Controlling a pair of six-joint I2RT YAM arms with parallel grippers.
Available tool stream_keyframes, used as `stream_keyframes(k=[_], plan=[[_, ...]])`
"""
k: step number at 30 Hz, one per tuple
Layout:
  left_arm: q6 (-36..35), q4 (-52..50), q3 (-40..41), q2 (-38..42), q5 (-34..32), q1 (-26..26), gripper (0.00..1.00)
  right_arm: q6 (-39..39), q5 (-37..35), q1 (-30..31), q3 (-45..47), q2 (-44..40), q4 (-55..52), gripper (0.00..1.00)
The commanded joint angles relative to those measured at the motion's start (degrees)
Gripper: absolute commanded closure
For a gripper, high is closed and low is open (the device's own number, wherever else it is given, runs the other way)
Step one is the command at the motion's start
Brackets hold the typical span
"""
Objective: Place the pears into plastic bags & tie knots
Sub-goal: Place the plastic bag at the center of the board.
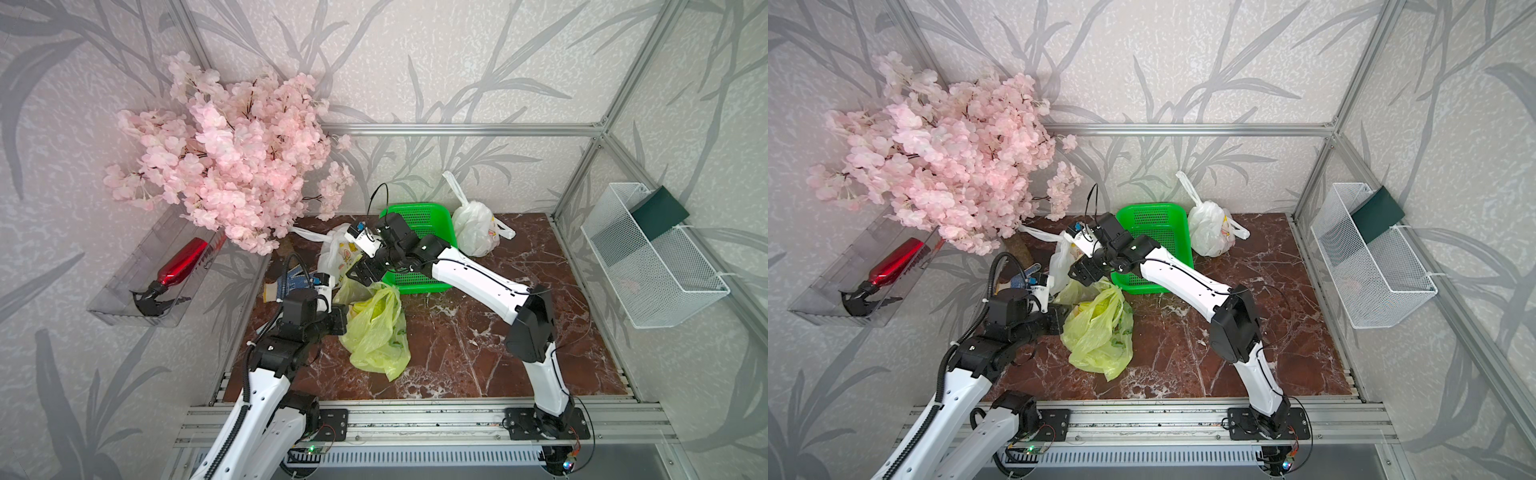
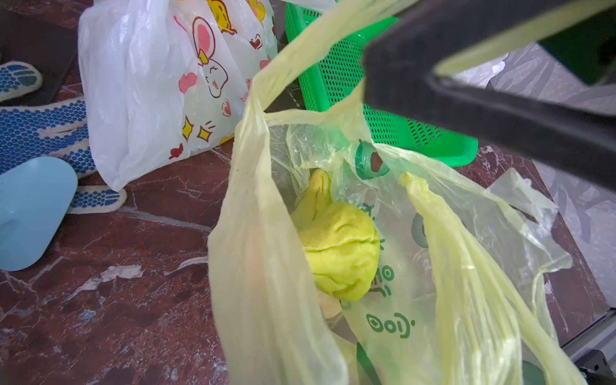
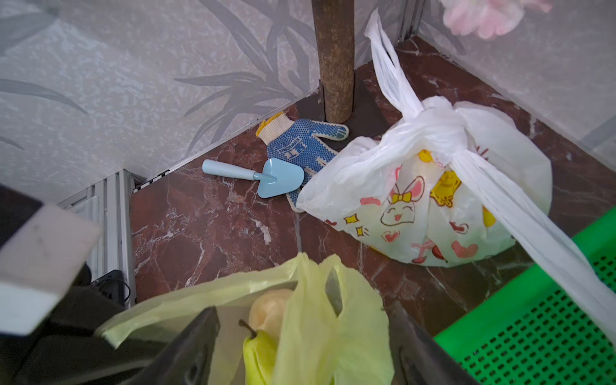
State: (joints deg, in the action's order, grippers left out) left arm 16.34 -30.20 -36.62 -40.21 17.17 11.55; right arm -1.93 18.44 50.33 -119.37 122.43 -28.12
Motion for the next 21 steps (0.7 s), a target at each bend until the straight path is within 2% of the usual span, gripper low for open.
stream_keyframes(k=[1,4,7,13,17,21], plan=[[-1.97,-0.61,-3.11,-0.65,1.23,-0.30,1.00,-3.10,2.18,0.12,0.29,-0.07,9.83,0.43],[-4.43,-2.62,-5.02,-1.73,2.66,-0.29,1.00,-5.84,2.38,0.07,8.69,-6.43,16.32,0.79],[-7.96,-6.50,-9.28,-3.29,5.56,-0.30,1.00,-8.44,2.48,-0.35,20.41,-16.45,21.48,1.00],[-11.55,-11.42,-18.40,-6.45,16.22,-0.23,1.00,-15.01,4.10,-0.63,38.48,-36.52,22.01,1.00],[-11.25,-11.66,-23.16,-10.54,20.75,-0.38,1.00,-16.70,1.85,-0.66,44.11,-45.71,16.18,1.00],[-10.08,-11.49,-27.72,-18.44,23.72,-0.38,1.00,-20.46,1.62,-0.71,45.45,-52.05,12.30,1.00]])
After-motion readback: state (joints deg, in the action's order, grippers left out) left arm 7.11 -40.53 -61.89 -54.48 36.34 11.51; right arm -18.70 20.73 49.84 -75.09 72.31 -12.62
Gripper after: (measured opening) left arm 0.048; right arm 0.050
